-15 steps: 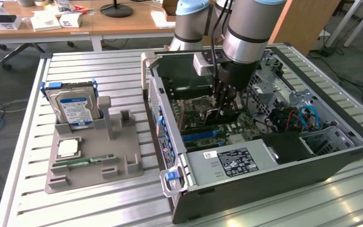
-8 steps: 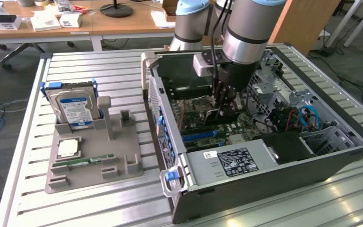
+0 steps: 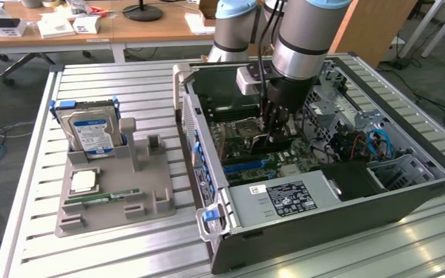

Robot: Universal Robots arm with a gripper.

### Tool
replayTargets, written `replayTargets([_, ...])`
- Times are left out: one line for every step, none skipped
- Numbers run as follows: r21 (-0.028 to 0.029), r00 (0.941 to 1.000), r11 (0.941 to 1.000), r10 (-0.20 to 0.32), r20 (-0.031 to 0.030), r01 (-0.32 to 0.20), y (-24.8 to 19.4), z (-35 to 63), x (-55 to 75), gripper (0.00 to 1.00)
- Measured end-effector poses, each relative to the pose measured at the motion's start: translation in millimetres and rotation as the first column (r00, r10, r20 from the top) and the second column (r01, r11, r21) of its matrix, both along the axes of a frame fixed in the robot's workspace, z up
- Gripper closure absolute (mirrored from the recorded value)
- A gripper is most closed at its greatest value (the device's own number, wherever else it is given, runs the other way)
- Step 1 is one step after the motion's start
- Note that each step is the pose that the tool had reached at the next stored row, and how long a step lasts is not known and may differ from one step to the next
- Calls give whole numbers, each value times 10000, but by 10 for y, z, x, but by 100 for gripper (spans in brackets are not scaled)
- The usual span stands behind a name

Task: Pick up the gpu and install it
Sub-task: 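Insert the gpu into the slot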

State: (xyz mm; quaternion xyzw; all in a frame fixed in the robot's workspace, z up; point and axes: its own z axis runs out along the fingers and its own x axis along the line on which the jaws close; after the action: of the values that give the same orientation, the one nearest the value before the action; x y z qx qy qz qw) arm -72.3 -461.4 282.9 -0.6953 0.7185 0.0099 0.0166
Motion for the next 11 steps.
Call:
replayTargets([1,10000,10000,1,0,-1,0,0,0,74])
replayTargets([2,10000,10000,-1,1,1,1,-1,-3,74])
replayTargets([4,10000,10000,-3,2,3,3,-2,-10,74])
replayTargets([2,10000,10000,-1,1,1,5,-2,-19,74])
replayTargets([2,10000,10000,0,1,0,6,-2,-27,74])
replayTargets([2,10000,10000,-1,1,1,7,-2,-34,74])
replayTargets([2,10000,10000,0,1,0,7,-2,-35,74])
replayTargets([2,10000,10000,0,0,0,7,-2,-35,74])
replayTargets([1,10000,10000,1,0,-1,6,-4,-35,74])
replayTargets([3,10000,10000,1,1,-1,6,-10,-35,74])
replayTargets([3,10000,10000,0,1,0,6,-17,-35,74])
